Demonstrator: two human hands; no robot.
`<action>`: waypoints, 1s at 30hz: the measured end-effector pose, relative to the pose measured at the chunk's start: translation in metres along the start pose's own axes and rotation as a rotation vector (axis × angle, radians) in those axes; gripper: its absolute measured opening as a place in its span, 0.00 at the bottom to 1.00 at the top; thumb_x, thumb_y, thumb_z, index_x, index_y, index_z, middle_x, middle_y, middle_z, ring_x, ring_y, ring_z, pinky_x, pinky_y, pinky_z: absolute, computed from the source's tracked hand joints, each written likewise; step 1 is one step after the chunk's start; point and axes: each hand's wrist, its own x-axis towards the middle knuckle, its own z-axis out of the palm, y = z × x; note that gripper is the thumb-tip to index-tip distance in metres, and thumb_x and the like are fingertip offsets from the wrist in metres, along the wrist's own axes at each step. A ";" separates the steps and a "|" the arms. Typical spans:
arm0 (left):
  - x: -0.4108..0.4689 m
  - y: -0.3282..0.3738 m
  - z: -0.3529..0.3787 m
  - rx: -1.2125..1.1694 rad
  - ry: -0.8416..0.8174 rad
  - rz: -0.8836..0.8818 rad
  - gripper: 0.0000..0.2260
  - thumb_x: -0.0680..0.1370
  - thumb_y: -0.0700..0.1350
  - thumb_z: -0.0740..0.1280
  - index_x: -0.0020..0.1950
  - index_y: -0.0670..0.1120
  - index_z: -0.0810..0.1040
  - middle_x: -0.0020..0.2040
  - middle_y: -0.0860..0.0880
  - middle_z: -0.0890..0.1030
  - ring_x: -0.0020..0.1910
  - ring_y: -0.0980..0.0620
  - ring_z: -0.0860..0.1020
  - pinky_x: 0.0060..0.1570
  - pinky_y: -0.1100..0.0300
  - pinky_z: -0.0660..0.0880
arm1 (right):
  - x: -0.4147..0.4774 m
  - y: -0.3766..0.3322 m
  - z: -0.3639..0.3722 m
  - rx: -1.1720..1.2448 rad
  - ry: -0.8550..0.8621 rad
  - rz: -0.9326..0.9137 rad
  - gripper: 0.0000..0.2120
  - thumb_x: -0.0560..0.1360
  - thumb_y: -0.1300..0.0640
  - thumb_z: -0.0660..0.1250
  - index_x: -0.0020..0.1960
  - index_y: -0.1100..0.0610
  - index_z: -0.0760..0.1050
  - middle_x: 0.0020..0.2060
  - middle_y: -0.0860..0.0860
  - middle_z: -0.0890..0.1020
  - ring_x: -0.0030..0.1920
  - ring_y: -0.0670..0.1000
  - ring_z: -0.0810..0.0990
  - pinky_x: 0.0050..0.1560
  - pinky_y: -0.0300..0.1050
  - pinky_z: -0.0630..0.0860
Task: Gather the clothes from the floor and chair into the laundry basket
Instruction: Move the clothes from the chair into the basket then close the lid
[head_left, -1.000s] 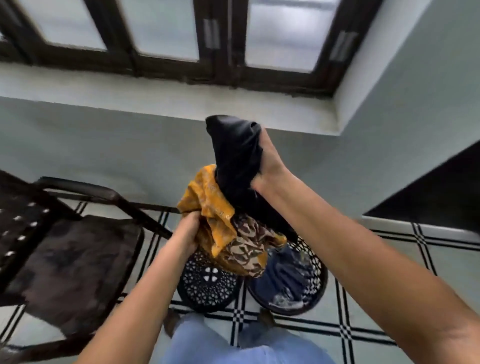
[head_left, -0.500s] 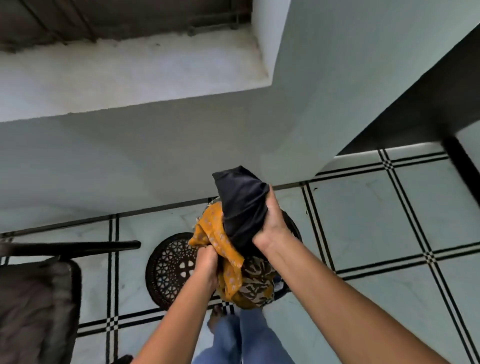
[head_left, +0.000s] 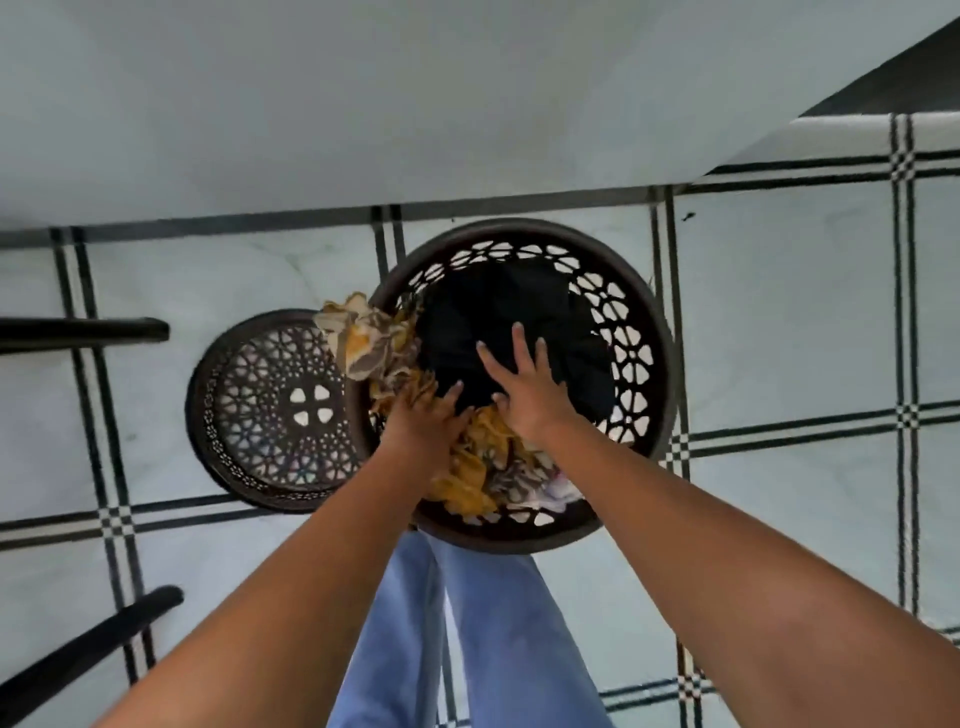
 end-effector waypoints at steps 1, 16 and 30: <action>0.010 -0.005 0.011 0.013 -0.032 -0.013 0.33 0.81 0.59 0.55 0.79 0.56 0.39 0.79 0.49 0.34 0.79 0.42 0.47 0.76 0.43 0.50 | 0.016 -0.002 0.005 -0.021 -0.048 -0.008 0.33 0.82 0.55 0.56 0.76 0.34 0.41 0.77 0.47 0.30 0.77 0.60 0.33 0.70 0.73 0.55; -0.101 -0.066 0.064 -0.255 0.834 -0.094 0.22 0.75 0.49 0.65 0.69 0.46 0.74 0.74 0.45 0.71 0.74 0.44 0.68 0.72 0.41 0.64 | -0.025 -0.089 -0.035 0.363 0.575 -0.262 0.08 0.74 0.58 0.62 0.50 0.52 0.78 0.44 0.50 0.78 0.47 0.52 0.79 0.47 0.48 0.77; -0.005 -0.125 0.345 -1.809 0.258 -0.918 0.23 0.79 0.49 0.66 0.71 0.41 0.70 0.71 0.42 0.72 0.69 0.42 0.71 0.69 0.54 0.67 | 0.106 -0.187 0.277 -0.433 -0.359 -0.249 0.20 0.75 0.59 0.63 0.67 0.55 0.73 0.66 0.56 0.71 0.66 0.59 0.71 0.65 0.53 0.73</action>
